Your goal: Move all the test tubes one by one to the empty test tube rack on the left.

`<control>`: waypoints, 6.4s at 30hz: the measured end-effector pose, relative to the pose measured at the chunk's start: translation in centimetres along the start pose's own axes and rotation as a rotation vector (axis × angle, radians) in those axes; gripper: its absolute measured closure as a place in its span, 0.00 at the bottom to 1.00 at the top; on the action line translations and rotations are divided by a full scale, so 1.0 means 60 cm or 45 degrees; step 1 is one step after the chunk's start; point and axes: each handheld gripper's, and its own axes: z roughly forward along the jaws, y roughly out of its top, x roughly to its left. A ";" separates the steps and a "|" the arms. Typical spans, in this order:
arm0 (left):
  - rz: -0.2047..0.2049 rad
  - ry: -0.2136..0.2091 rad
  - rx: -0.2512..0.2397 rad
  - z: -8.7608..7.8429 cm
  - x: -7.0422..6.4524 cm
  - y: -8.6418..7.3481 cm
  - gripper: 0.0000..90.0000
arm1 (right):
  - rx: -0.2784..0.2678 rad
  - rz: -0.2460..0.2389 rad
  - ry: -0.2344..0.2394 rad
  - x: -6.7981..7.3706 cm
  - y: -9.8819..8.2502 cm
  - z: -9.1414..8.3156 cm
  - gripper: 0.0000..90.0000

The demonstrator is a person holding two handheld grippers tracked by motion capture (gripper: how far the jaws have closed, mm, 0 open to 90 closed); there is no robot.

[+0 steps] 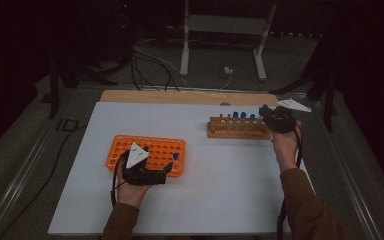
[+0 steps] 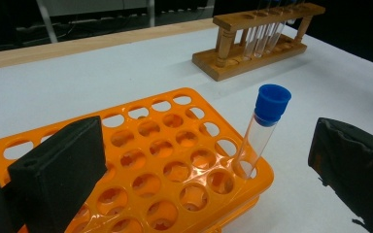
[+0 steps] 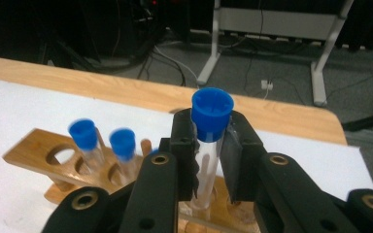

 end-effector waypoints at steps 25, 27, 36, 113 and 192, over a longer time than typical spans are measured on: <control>-0.002 -0.019 -0.005 0.001 -0.005 0.001 0.01 | -0.019 -0.032 0.134 0.022 0.018 -0.055 0.86; -0.002 -0.023 -0.007 0.001 -0.006 0.002 0.01 | -0.015 -0.044 0.160 0.031 0.016 -0.058 0.86; 0.018 -0.026 -0.009 0.001 -0.014 0.003 0.01 | -0.004 -0.088 0.277 0.076 0.006 -0.070 0.86; 0.138 -0.173 -0.069 0.075 -0.147 0.095 0.86 | 0.018 -0.194 0.764 0.219 -0.022 -0.130 0.40; 0.157 -0.019 0.144 0.037 -0.022 -0.020 0.86 | -0.021 -0.116 0.499 0.120 -0.114 -0.146 0.02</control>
